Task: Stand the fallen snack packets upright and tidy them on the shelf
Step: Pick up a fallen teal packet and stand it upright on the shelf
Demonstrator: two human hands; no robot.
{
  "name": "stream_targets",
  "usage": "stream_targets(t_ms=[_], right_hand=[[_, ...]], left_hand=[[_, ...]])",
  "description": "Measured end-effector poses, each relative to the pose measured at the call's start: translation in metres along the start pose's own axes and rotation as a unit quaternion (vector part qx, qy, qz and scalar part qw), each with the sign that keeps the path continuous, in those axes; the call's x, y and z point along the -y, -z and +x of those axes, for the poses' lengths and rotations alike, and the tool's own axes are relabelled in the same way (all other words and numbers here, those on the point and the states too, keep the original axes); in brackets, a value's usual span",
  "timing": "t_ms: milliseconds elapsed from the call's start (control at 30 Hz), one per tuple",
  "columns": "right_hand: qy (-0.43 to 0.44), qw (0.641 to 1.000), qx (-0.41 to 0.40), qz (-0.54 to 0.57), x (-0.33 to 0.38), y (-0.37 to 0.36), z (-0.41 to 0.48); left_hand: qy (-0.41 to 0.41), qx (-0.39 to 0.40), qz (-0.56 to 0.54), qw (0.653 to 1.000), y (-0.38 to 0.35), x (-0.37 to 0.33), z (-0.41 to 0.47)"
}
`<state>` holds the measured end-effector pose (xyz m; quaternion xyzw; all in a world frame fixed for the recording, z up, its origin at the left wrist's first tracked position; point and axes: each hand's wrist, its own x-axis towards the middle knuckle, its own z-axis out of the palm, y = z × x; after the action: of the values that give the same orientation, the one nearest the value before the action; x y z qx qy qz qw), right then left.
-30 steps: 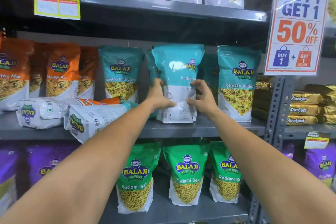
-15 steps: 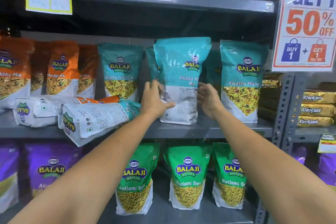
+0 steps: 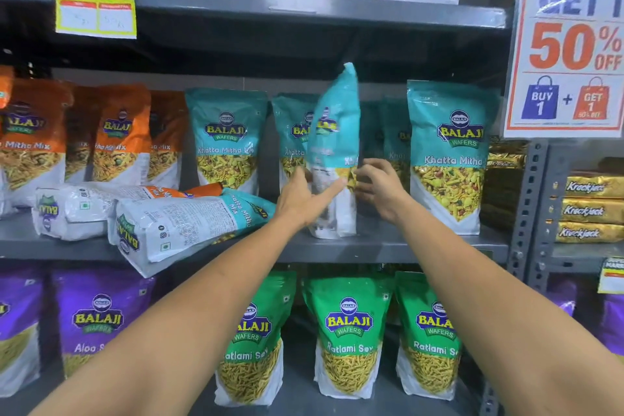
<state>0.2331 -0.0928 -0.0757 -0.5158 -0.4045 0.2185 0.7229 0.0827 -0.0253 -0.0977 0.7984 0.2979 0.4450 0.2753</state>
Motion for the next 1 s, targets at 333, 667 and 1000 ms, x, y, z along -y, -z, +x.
stream_targets(t_ms=[333, 667, 1000], right_hand=[[-0.056, 0.996, 0.001, -0.076, 0.009, 0.012, -0.008], [0.033, 0.995, -0.004, -0.092, -0.005, 0.016, -0.02], [0.297, 0.803, -0.174, -0.486, 0.011, -0.035, -0.063]], left_hand=[[0.062, 0.133, -0.149, 0.978, 0.012, 0.008, 0.025], [0.098, 0.125, -0.136, 0.978, 0.021, 0.004, 0.041], [0.033, 0.095, 0.262, 0.96, 0.099, -0.003, 0.044]])
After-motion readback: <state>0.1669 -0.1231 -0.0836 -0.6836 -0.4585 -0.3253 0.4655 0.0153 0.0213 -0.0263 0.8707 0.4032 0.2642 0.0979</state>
